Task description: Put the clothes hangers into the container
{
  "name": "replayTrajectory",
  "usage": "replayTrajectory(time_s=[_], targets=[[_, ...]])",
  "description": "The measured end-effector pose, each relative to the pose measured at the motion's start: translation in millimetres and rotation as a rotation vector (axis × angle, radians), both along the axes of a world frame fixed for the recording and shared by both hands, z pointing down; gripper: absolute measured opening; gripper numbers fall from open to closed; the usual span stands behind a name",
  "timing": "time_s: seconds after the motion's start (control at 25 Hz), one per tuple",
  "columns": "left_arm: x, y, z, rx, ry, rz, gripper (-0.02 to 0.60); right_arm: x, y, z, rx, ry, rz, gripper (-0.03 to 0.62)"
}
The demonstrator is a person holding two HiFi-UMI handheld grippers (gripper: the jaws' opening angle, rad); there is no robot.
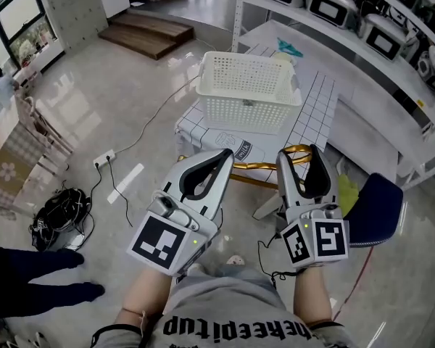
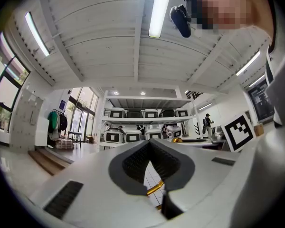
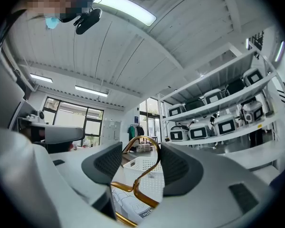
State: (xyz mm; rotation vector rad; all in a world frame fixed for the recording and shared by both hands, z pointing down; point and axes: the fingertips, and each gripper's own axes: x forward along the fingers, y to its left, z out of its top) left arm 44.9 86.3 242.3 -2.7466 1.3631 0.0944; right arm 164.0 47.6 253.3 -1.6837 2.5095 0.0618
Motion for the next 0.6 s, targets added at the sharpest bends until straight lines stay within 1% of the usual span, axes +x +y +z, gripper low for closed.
replayTrajectory(time_s=[0.12, 0.24, 0.28, 0.4, 0.44, 0.52, 0.6], targets=[[14, -11, 0, 0.015, 0.001, -0.017, 0.020, 17, -15, 3, -0.008, -0.005, -0.002, 0.262], [28, -21, -9, 0.081, 0.020, -0.035, 0.020, 33, -27, 4, -0.010, -0.008, -0.009, 0.262], [31, -24, -10, 0.085, 0.023, -0.042, 0.020, 38, -30, 4, -0.009, -0.009, -0.012, 0.262], [40, -30, -2, 0.038, 0.011, -0.060, 0.020, 49, -40, 5, -0.006, -0.013, -0.015, 0.262], [41, -32, -2, 0.037, 0.009, -0.064, 0.020, 52, -43, 5, -0.006, -0.014, -0.015, 0.262], [43, -38, -5, 0.067, 0.011, -0.073, 0.020, 56, -51, 7, -0.007, -0.017, -0.013, 0.262], [44, -45, -5, 0.069, 0.008, -0.079, 0.020, 59, -57, 8, -0.010, -0.022, -0.012, 0.262]])
